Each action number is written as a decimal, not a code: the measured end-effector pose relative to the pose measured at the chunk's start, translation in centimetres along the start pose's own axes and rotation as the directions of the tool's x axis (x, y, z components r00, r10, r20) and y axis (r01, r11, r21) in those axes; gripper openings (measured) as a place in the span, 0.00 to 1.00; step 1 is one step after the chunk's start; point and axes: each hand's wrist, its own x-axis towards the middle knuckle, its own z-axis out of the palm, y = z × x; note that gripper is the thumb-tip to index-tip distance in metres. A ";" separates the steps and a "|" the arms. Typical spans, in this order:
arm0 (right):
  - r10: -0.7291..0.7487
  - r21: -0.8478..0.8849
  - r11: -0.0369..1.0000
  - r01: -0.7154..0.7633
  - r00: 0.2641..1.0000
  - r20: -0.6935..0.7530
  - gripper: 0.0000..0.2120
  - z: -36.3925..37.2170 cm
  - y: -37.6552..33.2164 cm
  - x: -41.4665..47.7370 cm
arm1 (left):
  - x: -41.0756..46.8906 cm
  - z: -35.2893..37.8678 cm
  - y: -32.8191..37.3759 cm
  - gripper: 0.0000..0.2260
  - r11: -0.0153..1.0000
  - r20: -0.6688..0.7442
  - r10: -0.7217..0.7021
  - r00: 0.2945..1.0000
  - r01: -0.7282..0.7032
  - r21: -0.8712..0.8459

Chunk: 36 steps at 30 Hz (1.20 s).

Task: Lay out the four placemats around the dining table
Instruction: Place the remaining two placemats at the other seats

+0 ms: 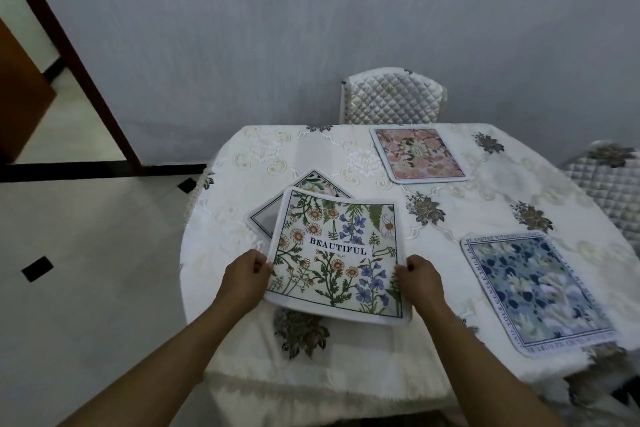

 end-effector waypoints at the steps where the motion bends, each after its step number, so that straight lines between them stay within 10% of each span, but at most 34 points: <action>1: 0.000 -0.011 1.000 0.000 1.000 -0.011 0.11 -0.9 0.6 -0.3 | -1.1 0.5 0.6 0.08 1.000 -0.001 0.013 1.000 -0.013 -0.003; 36: -0.153 -0.105 0.979 0.177 0.967 0.206 0.13 -7.7 22.3 1.2 | -19.7 23.1 4.5 0.07 0.967 -0.116 -0.242 0.963 0.249 0.054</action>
